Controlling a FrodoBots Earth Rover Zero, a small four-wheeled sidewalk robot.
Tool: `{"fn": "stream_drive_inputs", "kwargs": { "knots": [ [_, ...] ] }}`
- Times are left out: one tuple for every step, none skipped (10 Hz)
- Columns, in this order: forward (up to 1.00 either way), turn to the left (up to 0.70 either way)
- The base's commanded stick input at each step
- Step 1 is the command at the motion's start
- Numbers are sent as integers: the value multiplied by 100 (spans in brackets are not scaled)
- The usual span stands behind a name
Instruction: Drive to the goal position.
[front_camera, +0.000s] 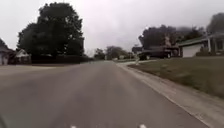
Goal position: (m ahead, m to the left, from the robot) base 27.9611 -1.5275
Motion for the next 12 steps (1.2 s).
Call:
{"fn": "stream_drive_inputs", "kwargs": {
  "knots": [
    [100, -40],
    [100, -10],
    [100, 0],
    [100, 0],
    [100, 0],
    [100, 0],
    [100, 0],
    [100, 0],
    [100, 0],
    [100, 0],
    [100, 0],
    [100, 0]
  ]
}}
